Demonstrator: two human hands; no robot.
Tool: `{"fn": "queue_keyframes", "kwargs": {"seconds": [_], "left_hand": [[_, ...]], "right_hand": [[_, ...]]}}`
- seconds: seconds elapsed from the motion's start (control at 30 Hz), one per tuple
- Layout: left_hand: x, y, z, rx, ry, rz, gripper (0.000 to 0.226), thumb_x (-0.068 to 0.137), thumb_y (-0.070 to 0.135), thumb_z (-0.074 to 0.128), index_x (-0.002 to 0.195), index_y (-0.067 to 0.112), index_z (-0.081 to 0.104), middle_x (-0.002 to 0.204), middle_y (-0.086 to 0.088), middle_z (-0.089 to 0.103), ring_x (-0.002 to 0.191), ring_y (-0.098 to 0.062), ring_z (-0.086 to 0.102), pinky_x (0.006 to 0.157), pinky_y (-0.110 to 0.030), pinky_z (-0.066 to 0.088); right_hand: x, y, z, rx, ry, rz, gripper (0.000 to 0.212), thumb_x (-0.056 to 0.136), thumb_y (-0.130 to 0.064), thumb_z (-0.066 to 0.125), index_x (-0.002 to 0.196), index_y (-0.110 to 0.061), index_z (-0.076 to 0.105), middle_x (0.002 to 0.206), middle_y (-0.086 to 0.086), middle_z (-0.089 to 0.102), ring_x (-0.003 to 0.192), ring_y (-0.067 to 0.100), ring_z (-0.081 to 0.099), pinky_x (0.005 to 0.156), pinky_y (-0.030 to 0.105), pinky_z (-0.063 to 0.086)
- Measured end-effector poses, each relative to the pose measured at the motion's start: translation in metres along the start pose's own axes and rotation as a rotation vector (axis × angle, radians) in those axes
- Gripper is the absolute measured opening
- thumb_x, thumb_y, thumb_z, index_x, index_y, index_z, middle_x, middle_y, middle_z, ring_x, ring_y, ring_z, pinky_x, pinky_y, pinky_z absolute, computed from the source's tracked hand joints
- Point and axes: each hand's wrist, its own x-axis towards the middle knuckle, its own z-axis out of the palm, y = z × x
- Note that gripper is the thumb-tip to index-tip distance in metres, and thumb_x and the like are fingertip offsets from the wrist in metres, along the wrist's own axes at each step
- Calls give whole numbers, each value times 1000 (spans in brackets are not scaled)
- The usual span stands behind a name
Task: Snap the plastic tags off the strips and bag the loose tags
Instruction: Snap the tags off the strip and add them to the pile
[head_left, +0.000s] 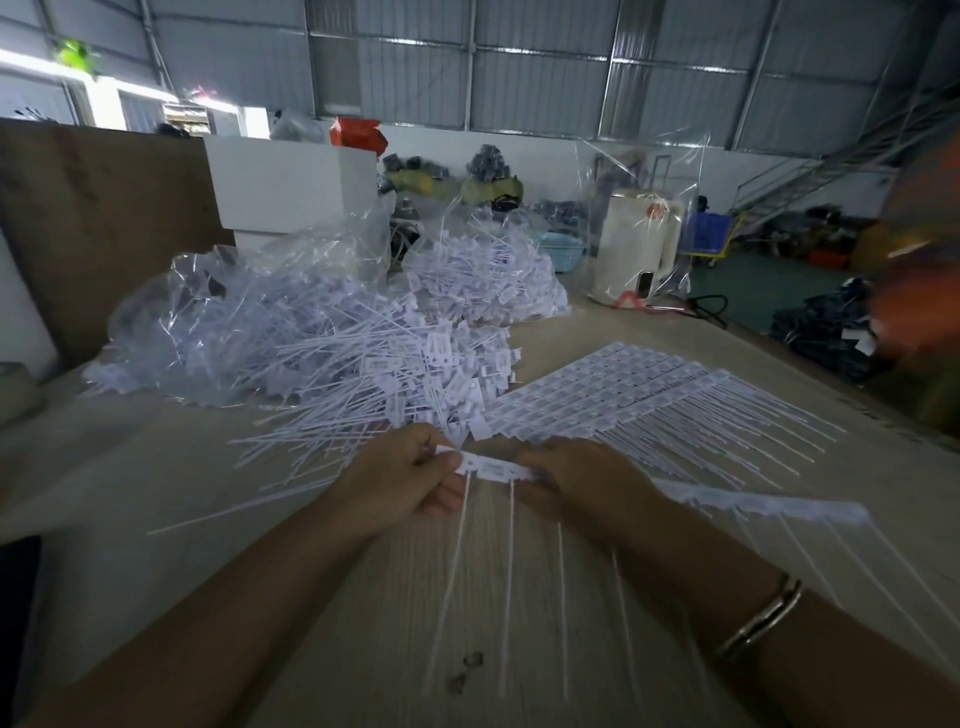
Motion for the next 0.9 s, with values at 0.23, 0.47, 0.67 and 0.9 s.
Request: {"fn": "queue_keyframes", "kwargs": {"seconds": [0.23, 0.47, 0.67, 0.9], "left_hand": [[-5, 2, 3, -30, -49, -38, 12, 93, 12, 55, 82, 7, 57, 69, -5, 73, 57, -14, 68, 46, -19, 48], [-8, 2, -4, -115, -36, -75, 14, 93, 10, 52, 83, 5, 61, 65, -9, 66, 49, -12, 57, 45, -19, 43], [-13, -1, -10, -158, -54, -70, 14, 94, 12, 50, 84, 7, 58, 66, -10, 70, 49, -10, 59, 43, -17, 44], [-15, -3, -4, -145, -87, 170, 6, 92, 0, 50, 86, 2, 51, 76, -7, 73, 64, -11, 67, 56, -18, 51]], "right_hand": [[-7, -1, -12, -9, 38, -3, 37, 91, -49, 46, 122, -30, 55, 106, -1, 55, 98, 18, 54, 70, 26, 31], [-11, -30, -22, 89, 124, -112, 30, 85, -50, 56, 106, -31, 47, 88, -14, 43, 77, 10, 44, 64, 27, 30], [-8, -26, 5, -4, 242, -218, 32, 89, -44, 51, 114, -26, 56, 103, -4, 67, 84, 18, 63, 62, 27, 42], [-10, -21, 3, 311, 388, -189, 4, 92, -31, 50, 97, -31, 51, 55, -19, 57, 49, -4, 51, 53, 22, 38]]}}
